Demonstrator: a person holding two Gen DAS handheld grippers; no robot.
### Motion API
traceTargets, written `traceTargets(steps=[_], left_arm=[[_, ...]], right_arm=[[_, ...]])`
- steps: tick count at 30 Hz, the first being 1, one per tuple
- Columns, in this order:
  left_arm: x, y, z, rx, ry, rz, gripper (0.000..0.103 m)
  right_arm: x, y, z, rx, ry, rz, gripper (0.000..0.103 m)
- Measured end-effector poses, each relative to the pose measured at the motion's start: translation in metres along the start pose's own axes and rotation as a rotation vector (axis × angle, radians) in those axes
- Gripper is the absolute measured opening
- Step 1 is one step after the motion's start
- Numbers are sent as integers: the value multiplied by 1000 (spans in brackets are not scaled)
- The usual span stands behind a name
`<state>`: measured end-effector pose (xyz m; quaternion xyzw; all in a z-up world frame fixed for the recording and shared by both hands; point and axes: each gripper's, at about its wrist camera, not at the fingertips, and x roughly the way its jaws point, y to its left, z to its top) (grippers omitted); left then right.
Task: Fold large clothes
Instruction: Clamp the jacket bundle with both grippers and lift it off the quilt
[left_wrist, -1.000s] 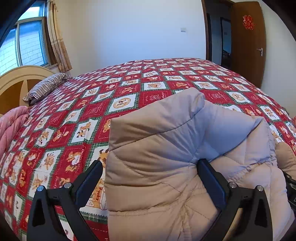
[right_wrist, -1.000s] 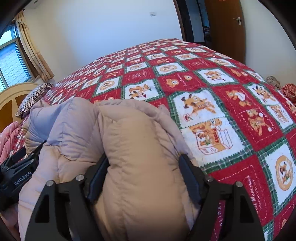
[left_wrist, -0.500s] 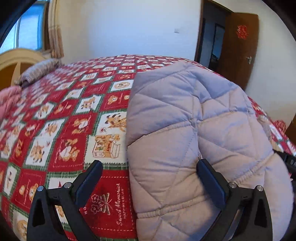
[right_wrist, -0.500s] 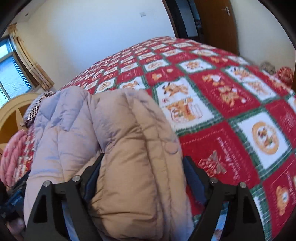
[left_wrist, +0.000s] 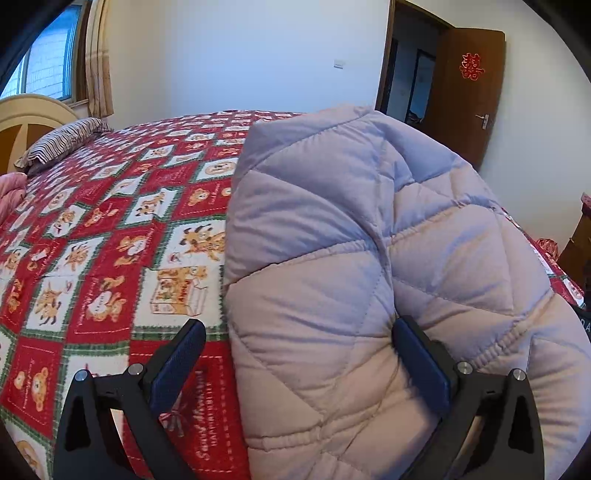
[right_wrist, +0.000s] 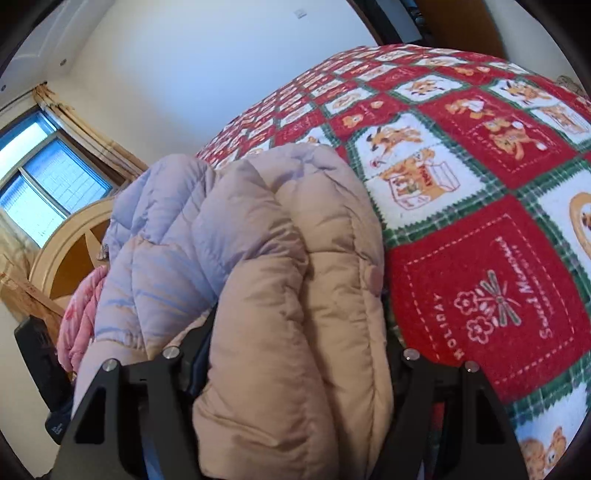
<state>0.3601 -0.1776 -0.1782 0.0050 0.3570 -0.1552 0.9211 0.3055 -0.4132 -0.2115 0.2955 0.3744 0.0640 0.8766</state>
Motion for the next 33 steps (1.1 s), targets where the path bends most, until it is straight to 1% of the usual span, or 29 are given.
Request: traceTargets(steps=[3, 4, 6, 7, 8, 9, 10, 11, 12, 13, 15, 17, 19, 22, 25, 26, 28, 29, 30, 31, 32, 33], left_arm=[[-3, -9, 0, 42, -14, -10, 97], [-3, -10, 0, 48, -17, -12, 96], [-1, -9, 0, 39, -10, -25, 94], [-1, -10, 1, 40, -6, -50, 83], [-3, -14, 1, 55, -8, -69, 76], [-7, -21, 0, 91, -17, -69, 66], [-11, -28, -1, 125, -26, -54, 57], [-17, -35, -1, 164, -34, -33, 52], [-21, -38, 0, 177, -39, -23, 40], [-28, -40, 1, 180, -48, -18, 34], [-46, -40, 5, 174, -83, -16, 30], [-69, -39, 9, 172, -124, -13, 28], [-100, -40, 15, 189, -185, -13, 28], [-136, -37, 22, 212, -251, 2, 26], [-164, -27, 27, 228, -298, 27, 25], [-167, -24, 27, 238, -304, 40, 25], [-164, -14, 25, 257, -295, 77, 25], [-153, -3, 22, 246, -262, 90, 25], [-144, 2, 20, 241, -237, 99, 25], [-126, 15, 13, 222, -188, 118, 25], [-115, 25, 8, 207, -157, 128, 25], [-99, 37, 0, 193, -123, 144, 26]], right_arm=[[-1, 0, -2, 20, 1, 27, 64], [-2, 0, -4, 20, -4, 39, 64], [-2, 3, -6, 8, -9, 32, 62], [-1, 3, -5, 6, -7, 29, 62], [0, 3, -4, 6, -4, 28, 59], [-3, 4, -4, -3, -5, 34, 52], [-3, 5, -5, -10, -6, 51, 48], [-4, 6, -5, -13, -11, 67, 42], [-6, 6, -6, -13, -16, 76, 37], [-10, 7, -8, -8, -25, 88, 36], [-18, 11, -10, -5, -38, 115, 30], [-29, 19, -14, -9, -56, 152, 28], [-39, 30, -18, -16, -79, 186, 26], [-61, 52, -19, -29, -123, 260, 26], [-68, 76, -19, -63, -134, 300, 25], [-67, 80, -19, -70, -130, 307, 25], [-58, 92, -20, -91, -115, 301, 25], [-53, 93, -21, -88, -102, 295, 26], [-40, 95, -24, -90, -73, 256, 29], [-29, 94, -29, -87, -43, 215, 33], [-20, 92, -29, -78, -15, 192, 39], [-6, 87, -34, -57, 39, 159, 46]])
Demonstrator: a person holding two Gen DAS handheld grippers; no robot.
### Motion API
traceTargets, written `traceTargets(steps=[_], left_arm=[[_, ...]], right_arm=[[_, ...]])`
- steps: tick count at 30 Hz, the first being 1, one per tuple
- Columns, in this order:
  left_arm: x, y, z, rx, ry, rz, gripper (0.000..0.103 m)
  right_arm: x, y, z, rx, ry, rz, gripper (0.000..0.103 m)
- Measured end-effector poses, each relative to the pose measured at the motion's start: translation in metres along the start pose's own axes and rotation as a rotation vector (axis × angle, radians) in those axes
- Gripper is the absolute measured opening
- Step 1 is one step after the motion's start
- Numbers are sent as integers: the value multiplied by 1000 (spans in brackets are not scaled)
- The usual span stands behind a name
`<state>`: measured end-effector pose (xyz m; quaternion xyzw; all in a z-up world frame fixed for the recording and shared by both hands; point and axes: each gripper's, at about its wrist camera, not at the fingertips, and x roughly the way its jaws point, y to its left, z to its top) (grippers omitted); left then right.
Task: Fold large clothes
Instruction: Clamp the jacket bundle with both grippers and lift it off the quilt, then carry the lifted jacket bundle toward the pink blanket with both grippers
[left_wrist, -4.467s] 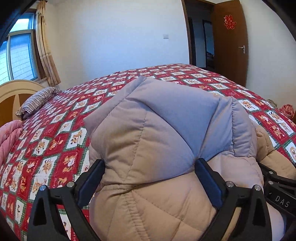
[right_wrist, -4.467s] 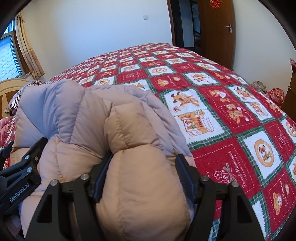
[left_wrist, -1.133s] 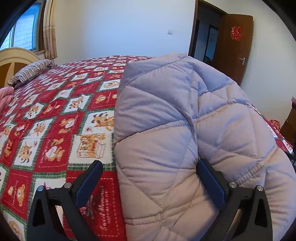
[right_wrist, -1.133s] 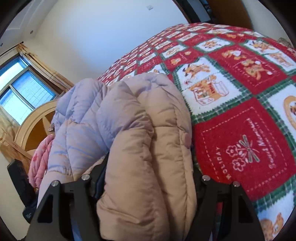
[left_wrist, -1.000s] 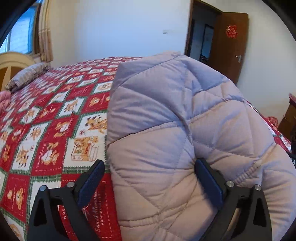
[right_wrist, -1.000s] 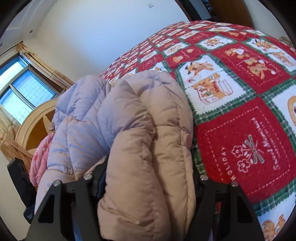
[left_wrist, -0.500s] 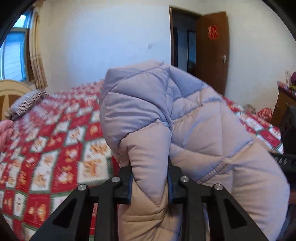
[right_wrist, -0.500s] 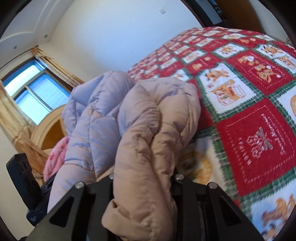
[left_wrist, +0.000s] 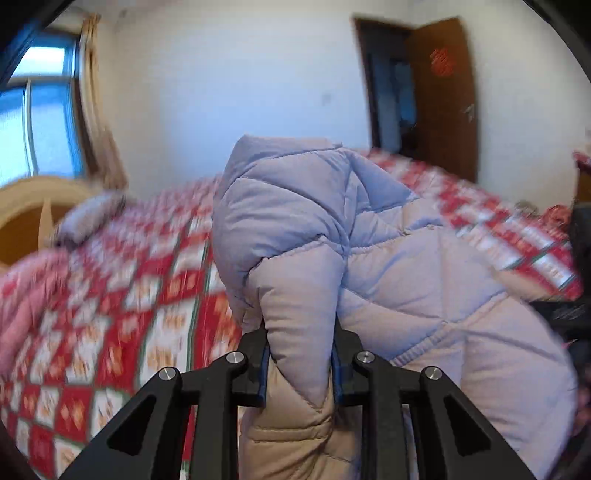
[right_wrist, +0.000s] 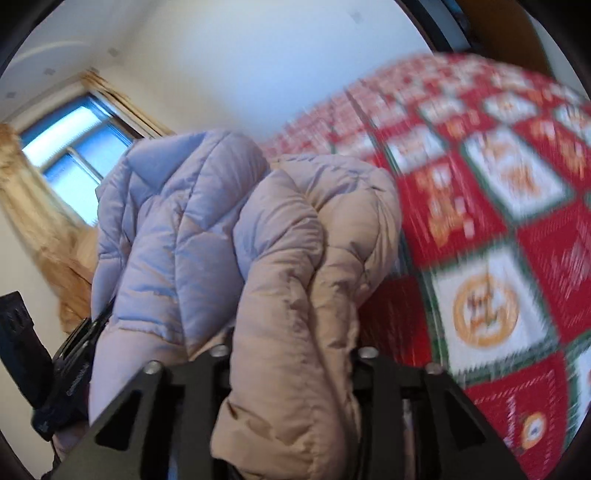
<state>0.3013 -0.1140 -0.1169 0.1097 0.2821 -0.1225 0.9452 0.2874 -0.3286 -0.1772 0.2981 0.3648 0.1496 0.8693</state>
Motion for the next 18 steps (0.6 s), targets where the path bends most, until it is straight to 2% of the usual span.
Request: traceTargets(steps=[1, 3, 5, 8, 10, 13, 16, 17, 18], left_arm=[[10, 9, -11, -16, 14, 4, 26], [13, 18, -21, -27, 0, -1, 27], [14, 17, -23, -30, -4, -7, 27], [14, 10, -24, -12, -17, 9, 27], [18, 13, -27, -17, -26, 14, 29], [27, 20, -33, -66, -29, 4, 30], [28, 10, -30, -45, -31, 37, 29], [27, 11, -28, -58, -29, 40, 29], [26, 13, -28, -73, -26, 37, 28]], right_arm=[[4, -6, -2, 20, 22, -20, 52], [-3, -20, -4, 63, 4, 25, 76], [-10, -26, -2, 57, -6, 27, 84], [7, -23, -2, 38, 95, 58, 82], [22, -17, -8, 17, 131, 65, 82], [34, -15, -14, 50, 115, 118, 84], [48, 1, -21, 87, 136, 199, 82], [51, 7, -24, 93, 141, 214, 76], [53, 9, -26, 110, 143, 243, 61]])
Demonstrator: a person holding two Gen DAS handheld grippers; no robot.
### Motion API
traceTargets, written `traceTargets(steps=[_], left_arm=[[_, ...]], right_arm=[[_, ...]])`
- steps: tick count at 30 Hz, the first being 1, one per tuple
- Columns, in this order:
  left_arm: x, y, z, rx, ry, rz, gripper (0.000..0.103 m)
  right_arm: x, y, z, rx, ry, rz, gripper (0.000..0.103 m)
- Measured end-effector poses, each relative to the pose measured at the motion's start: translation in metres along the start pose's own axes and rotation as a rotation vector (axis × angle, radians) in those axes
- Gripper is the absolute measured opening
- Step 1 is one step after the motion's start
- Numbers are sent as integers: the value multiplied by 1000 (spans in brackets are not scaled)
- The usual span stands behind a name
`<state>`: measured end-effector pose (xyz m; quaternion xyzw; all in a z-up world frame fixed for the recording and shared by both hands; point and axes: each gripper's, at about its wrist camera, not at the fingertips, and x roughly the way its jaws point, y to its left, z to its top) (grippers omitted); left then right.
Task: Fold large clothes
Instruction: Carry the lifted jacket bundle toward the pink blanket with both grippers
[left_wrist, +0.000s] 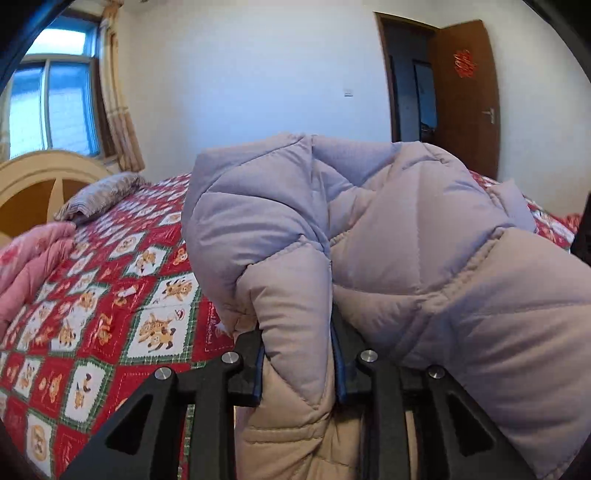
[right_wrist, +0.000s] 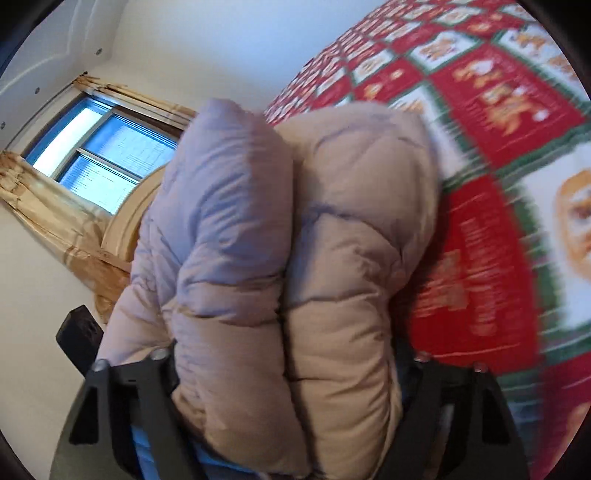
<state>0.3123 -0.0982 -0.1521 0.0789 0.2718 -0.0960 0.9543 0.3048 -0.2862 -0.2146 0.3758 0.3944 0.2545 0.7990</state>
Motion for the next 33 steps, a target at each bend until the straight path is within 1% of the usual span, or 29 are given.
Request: traceTargets(steps=[1, 2, 3, 5, 7, 10, 14, 19, 20, 22, 24, 25, 26, 28, 29, 30, 31, 32, 33], left_arm=[[-5, 3, 2, -13, 0, -8, 26], [-12, 6, 6, -23, -6, -19, 25], [-20, 7, 9, -25, -15, -25, 24], [-43, 13, 18, -16, -62, -36, 23], [-65, 22, 27, -18, -105, -45, 23], [-91, 36, 41, -32, -151, -44, 22], [-115, 52, 51, -29, -196, -24, 22], [-138, 76, 52, -42, -229, 7, 21], [-143, 84, 51, -47, -236, 20, 21], [-146, 95, 51, -61, -238, 27, 21], [-146, 108, 48, -61, -234, 51, 21], [-141, 115, 45, -62, -220, 64, 21], [-134, 123, 40, -69, -200, 76, 21], [-112, 138, 25, -81, -143, 101, 21], [-101, 144, 15, -89, -112, 107, 21], [-93, 148, 8, -92, -91, 112, 21], [-83, 152, -1, -96, -68, 120, 21], [-73, 158, -13, -103, -43, 125, 21], [-69, 160, -19, -106, -36, 128, 21]], right_arm=[[1, 1, 0, 19, -11, 53, 54], [-3, 7, -1, 4, -30, 66, 41], [-8, 16, -3, -24, -39, 60, 35], [-17, 31, -7, -64, -50, 62, 31], [-26, 49, -9, -99, -51, 91, 29], [-31, 68, -2, -128, -68, 120, 29], [-26, 88, 0, -146, -69, 130, 28], [-17, 104, -2, -187, -58, 135, 26], [-19, 102, -2, -189, -54, 140, 26], [-8, 110, -2, -207, -40, 148, 25], [0, 119, 0, -226, -27, 154, 25], [7, 127, 0, -255, -32, 131, 25], [12, 129, 1, -274, -38, 97, 28], [30, 122, 4, -252, 15, 31, 38], [36, 118, 4, -250, 33, -15, 49], [47, 108, 1, -248, 62, -93, 60], [54, 98, -2, -242, 93, -125, 63], [58, 91, -4, -232, 114, -136, 69], [62, 79, -8, -210, 138, -146, 76]])
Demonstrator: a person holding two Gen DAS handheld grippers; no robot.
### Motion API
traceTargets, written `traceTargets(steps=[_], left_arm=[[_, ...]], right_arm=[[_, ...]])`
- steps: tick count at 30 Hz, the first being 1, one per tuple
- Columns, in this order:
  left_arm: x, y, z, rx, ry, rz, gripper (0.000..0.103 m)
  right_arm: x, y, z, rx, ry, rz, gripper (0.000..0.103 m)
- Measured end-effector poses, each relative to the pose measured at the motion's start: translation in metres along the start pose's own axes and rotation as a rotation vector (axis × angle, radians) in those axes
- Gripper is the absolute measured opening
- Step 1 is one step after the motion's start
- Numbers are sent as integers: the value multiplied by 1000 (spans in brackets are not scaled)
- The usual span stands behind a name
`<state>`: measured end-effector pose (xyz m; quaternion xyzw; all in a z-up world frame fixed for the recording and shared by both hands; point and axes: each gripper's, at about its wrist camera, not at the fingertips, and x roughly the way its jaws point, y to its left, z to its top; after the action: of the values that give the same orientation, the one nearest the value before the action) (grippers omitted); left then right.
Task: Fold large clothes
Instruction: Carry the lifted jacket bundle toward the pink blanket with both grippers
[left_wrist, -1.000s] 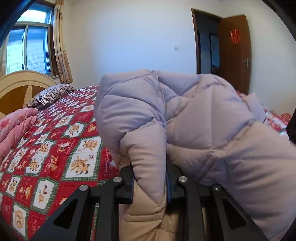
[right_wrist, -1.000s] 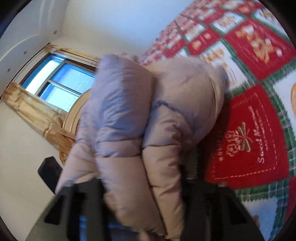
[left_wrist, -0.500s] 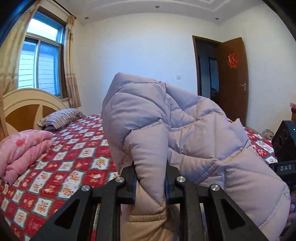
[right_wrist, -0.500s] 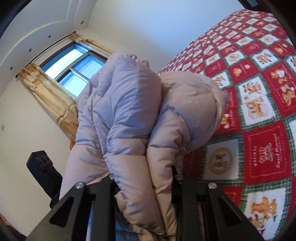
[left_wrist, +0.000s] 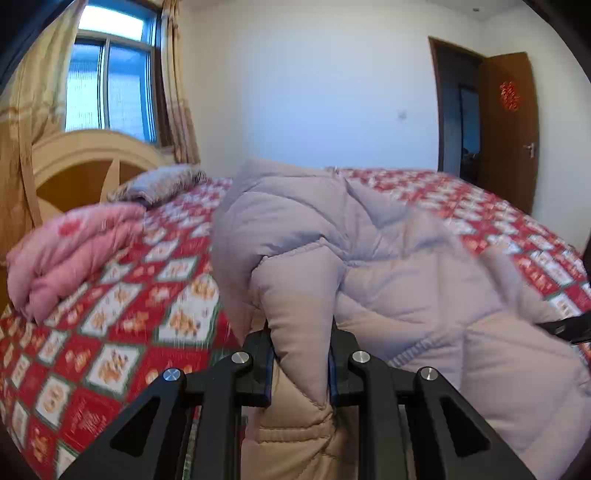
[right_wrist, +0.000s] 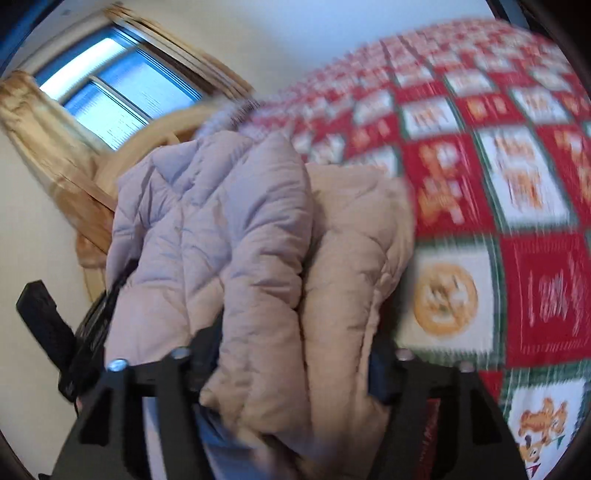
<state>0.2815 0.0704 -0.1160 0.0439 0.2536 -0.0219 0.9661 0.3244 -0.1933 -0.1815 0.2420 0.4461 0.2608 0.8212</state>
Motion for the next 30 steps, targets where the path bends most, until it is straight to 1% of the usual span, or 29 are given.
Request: traceTargets(steps=[1, 2, 3, 4, 5, 8, 9, 10, 11, 12, 13, 14, 15, 16, 18, 20, 22, 24, 25, 26, 28, 30], left_arm=[[5, 3, -7, 3, 2, 6, 22], [7, 4, -12, 9, -1, 4, 22], [8, 5, -14, 10, -3, 0, 22], [9, 4, -16, 12, -7, -5, 22], [10, 3, -18, 15, -9, -8, 22], [14, 4, -19, -7, -6, -12, 22], [14, 5, -18, -16, -5, -4, 22], [11, 7, -17, -45, -4, -5, 22], [6, 11, -13, -83, -3, -15, 21], [0, 13, -9, -99, -9, -21, 20], [-11, 13, -3, -101, -34, -28, 19], [-29, 13, 7, -94, -81, -36, 19], [-40, 14, 14, -88, -106, -42, 19], [-57, 16, 25, -78, -147, -44, 18], [-77, 27, 38, -75, -199, -37, 18], [-93, 53, 48, -112, -230, -28, 18], [-100, 77, 52, -142, -240, -6, 18], [-99, 96, 49, -152, -233, 34, 18], [-95, 108, 43, -159, -217, 62, 18], [-89, 119, 36, -173, -197, 80, 18], [-79, 135, 22, -195, -156, 119, 18], [-63, 156, 1, -230, -95, 157, 19]], right_arm=[[3, -13, -6, 34, 4, 23, 78], [4, -17, -9, 44, 5, 44, 83], [8, -22, -13, 54, 18, 60, 91], [14, -24, -15, 63, 40, 61, 95], [23, -24, -18, 69, 66, 69, 97], [44, -10, -21, 16, 61, 93, 97], [49, -6, -21, 8, 66, 112, 89], [54, 0, -22, 1, 61, 172, 76], [55, 2, -19, 13, 55, 210, 51], [54, 5, -19, 20, 38, 246, 38], [52, 12, -18, -2, 32, 260, 33], [46, 25, -19, -56, 20, 254, 29], [41, 35, -19, -85, 9, 241, 28], [36, 44, -18, -88, 0, 246, 28], [27, 62, -8, -104, -22, 297, 27], [24, 78, 0, -119, -29, 324, 27], [27, 99, 10, -145, -29, 352, 27], [35, 119, 18, -183, -14, 363, 27], [45, 132, 21, -208, 3, 356, 27], [51, 135, 22, -219, 16, 348, 27], [80, 150, 24, -248, 64, 308, 27], [105, 154, 21, -259, 101, 261, 27]])
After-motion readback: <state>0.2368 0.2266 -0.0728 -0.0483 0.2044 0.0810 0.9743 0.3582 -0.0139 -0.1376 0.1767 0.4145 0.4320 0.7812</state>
